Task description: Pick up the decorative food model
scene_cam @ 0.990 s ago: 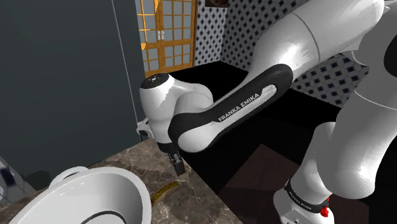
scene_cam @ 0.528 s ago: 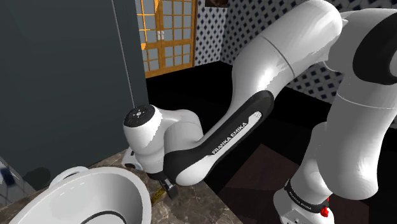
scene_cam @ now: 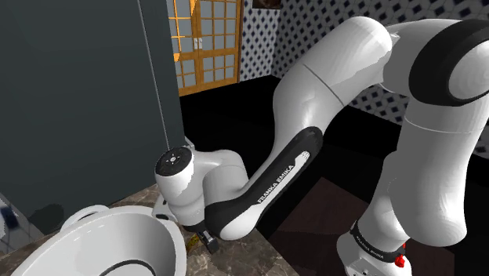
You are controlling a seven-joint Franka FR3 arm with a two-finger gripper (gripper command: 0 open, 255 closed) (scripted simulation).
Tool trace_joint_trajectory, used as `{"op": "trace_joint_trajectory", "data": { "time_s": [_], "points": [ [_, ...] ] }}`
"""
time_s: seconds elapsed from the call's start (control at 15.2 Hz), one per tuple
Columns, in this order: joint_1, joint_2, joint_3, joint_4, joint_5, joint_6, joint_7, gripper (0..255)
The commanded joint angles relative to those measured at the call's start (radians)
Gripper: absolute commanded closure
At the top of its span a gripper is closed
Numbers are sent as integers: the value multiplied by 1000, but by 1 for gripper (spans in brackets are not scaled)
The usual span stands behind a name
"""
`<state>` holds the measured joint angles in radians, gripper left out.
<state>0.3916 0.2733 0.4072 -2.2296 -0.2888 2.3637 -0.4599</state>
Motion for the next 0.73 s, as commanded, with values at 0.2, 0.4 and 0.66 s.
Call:
{"op": "trace_joint_trajectory", "data": {
  "time_s": [0.2,0.4,0.66],
  "points": [
    [1,4,-2,-1,-4,6,3,255],
    [1,4,-2,-2,-4,6,3,255],
    [-2,-8,2,1,6,-7,-5,255]
  ]
}}
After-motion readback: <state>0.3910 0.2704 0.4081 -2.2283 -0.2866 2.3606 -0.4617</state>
